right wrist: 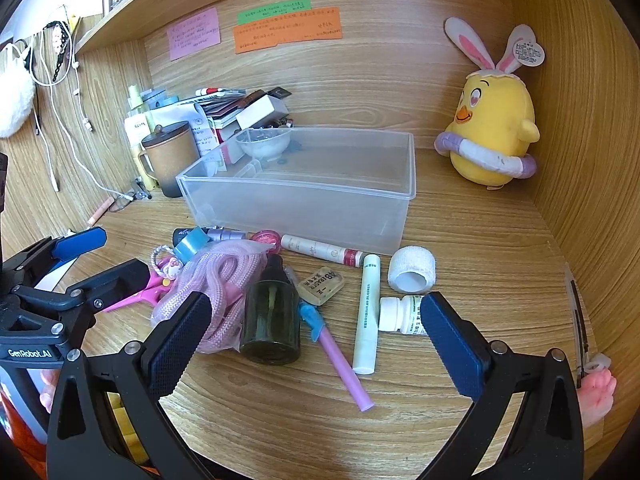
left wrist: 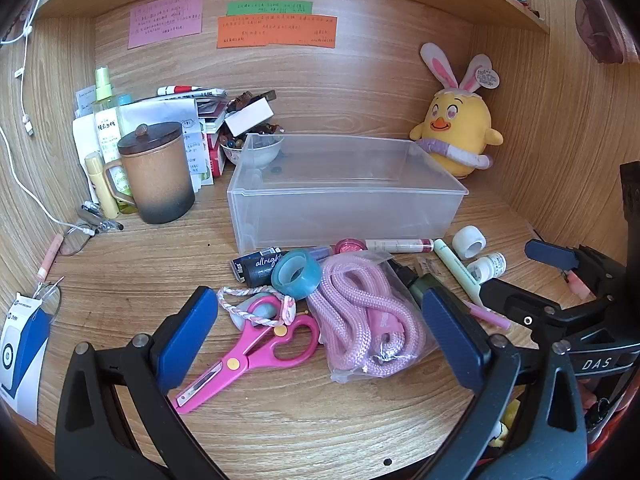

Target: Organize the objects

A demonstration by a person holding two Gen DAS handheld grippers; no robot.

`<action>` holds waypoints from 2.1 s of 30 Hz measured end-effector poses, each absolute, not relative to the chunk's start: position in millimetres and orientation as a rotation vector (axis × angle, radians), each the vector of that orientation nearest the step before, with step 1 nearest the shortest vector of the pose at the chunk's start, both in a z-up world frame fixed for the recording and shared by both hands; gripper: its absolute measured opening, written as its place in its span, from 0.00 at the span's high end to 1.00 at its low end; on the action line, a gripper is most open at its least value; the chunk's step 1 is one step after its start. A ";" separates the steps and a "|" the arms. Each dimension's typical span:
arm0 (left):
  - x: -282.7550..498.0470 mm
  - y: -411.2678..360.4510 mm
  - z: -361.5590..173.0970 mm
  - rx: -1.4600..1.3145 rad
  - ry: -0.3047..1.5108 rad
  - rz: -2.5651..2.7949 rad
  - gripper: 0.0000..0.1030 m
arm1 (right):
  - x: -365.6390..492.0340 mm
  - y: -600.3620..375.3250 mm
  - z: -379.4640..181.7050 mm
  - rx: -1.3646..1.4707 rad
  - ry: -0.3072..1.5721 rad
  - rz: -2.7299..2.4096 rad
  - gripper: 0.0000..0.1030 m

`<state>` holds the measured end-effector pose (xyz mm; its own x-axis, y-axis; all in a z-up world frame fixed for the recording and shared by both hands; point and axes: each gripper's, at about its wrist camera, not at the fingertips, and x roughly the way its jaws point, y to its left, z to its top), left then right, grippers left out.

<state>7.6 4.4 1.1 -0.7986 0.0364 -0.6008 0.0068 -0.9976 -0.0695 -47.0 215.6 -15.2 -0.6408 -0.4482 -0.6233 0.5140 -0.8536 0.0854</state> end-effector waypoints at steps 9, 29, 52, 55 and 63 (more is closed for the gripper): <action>6.8 3.5 0.1 -0.999 -0.112 2.961 0.00 | -46.1 214.8 -15.2 0.888 0.143 -2.439 0.00; 3.9 0.7 -2.3 -1.027 -0.136 2.946 0.00 | -46.1 212.8 -16.2 0.901 0.135 -2.419 0.00; -13.0 -51.6 -12.0 -1.137 -0.252 3.011 0.20 | -79.5 245.8 -31.0 0.951 0.086 -2.522 0.07; -22.3 -57.3 -13.3 -1.165 -0.305 2.958 0.20 | -90.4 254.7 -34.9 0.981 0.081 -2.533 0.10; -50.9 -29.8 -24.0 -1.250 -0.217 2.837 0.36 | -110.2 266.2 -44.1 1.070 0.045 -2.494 0.24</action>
<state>-50.9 -29.8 -24.0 -0.6759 0.0870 -0.7318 0.0251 -0.9897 -0.1409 -110.2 266.2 -44.1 -0.6133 -0.3684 -0.6986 0.3931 -0.9096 0.1345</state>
